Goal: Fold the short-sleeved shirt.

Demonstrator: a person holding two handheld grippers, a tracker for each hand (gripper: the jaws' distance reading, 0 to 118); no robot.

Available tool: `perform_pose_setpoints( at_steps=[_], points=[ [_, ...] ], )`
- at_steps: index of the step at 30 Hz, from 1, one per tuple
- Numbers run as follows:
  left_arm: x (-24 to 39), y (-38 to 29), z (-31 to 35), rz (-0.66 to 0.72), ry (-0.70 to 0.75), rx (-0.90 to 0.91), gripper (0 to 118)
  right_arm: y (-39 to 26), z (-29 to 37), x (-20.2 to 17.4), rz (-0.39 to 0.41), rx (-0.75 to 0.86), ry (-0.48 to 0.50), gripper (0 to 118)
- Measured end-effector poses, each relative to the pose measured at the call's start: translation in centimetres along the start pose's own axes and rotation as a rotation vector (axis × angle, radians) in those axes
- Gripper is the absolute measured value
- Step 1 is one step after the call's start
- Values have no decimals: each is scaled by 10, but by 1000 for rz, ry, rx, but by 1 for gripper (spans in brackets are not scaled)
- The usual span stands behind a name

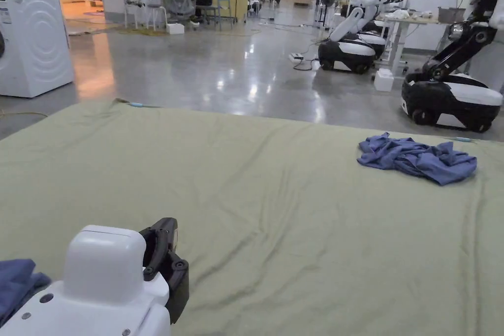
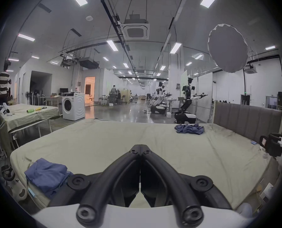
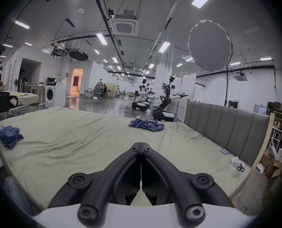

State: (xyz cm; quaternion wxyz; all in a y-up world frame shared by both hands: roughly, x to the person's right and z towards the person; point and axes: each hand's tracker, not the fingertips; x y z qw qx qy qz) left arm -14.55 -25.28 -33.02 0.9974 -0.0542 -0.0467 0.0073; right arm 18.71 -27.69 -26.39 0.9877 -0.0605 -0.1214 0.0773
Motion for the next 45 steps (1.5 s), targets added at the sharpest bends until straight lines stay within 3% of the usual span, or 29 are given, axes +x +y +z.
perform_pose_setpoints(
  at_steps=[4,5,6,7,8,9,10,11,12,13,22,28,32,38,45],
  points=[
    [3,3,1,-88,25,-19,0,-4,2,3,-9,-2,-30,3],
    [2,3,3,-83,25,-11,0,-4,2,3,-11,0,-32,13],
    [0,3,4,-80,27,-6,0,-3,3,3,-14,6,-34,30],
    [-2,3,5,-73,30,5,2,-1,3,4,-14,9,-26,49],
    [-4,3,6,-62,34,24,9,1,2,4,-14,4,-14,77],
    [-6,2,7,-51,37,40,24,3,0,4,-16,-13,-6,94],
    [-8,2,8,-42,38,51,58,4,-2,3,-16,-23,-4,105],
    [-10,3,8,-28,39,50,111,7,-1,0,-15,-26,-1,110],
    [-12,4,5,-16,53,20,118,7,-1,-1,-14,-21,2,114],
    [-14,3,4,-8,53,21,118,7,0,-2,-10,-10,7,118],
    [-18,2,13,-47,34,-22,118,24,1,-10,39,67,-13,118],
    [-20,10,21,76,-81,-4,118,26,-6,-14,21,68,4,118],
    [-19,25,21,110,-30,-39,118,24,-7,-15,27,68,2,118],
    [-26,36,20,168,-63,-56,118,22,-12,-17,30,49,2,118],
    [-6,36,19,-37,121,-54,118,19,-10,-21,39,45,13,118]
  ],
)
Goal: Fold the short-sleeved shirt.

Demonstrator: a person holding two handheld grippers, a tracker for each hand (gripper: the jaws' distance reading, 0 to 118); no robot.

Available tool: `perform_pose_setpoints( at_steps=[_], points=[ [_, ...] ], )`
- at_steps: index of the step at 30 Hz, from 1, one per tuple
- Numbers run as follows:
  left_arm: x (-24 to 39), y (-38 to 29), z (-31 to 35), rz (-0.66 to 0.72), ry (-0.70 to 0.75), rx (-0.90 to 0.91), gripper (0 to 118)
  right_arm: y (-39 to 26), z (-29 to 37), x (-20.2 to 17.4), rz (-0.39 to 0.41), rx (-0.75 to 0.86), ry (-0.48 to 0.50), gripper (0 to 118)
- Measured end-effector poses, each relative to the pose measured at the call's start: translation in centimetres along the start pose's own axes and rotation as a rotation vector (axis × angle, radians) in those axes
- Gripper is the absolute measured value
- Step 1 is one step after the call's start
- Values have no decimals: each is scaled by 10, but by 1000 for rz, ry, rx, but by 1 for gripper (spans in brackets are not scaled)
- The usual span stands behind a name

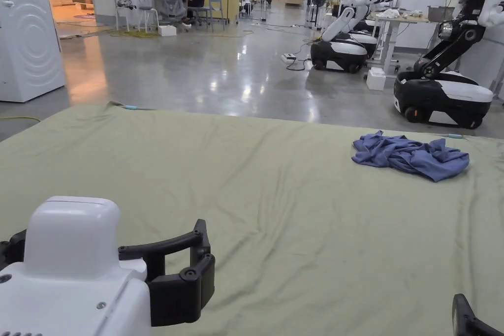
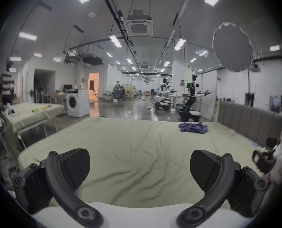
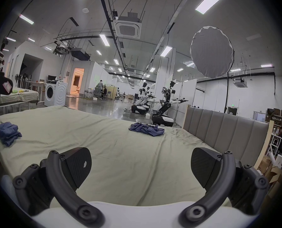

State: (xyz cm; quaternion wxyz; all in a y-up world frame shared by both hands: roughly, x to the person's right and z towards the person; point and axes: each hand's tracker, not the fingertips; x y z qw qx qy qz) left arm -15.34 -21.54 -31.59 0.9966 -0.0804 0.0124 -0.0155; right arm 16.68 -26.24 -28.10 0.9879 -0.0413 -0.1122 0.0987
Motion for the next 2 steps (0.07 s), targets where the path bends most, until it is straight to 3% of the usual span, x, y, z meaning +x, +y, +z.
perform_pose_setpoints(
  at_steps=[2],
  points=[
    [6,-2,3,-28,-23,4,118,1,1,-1,-7,-1,3,118]
  ],
)
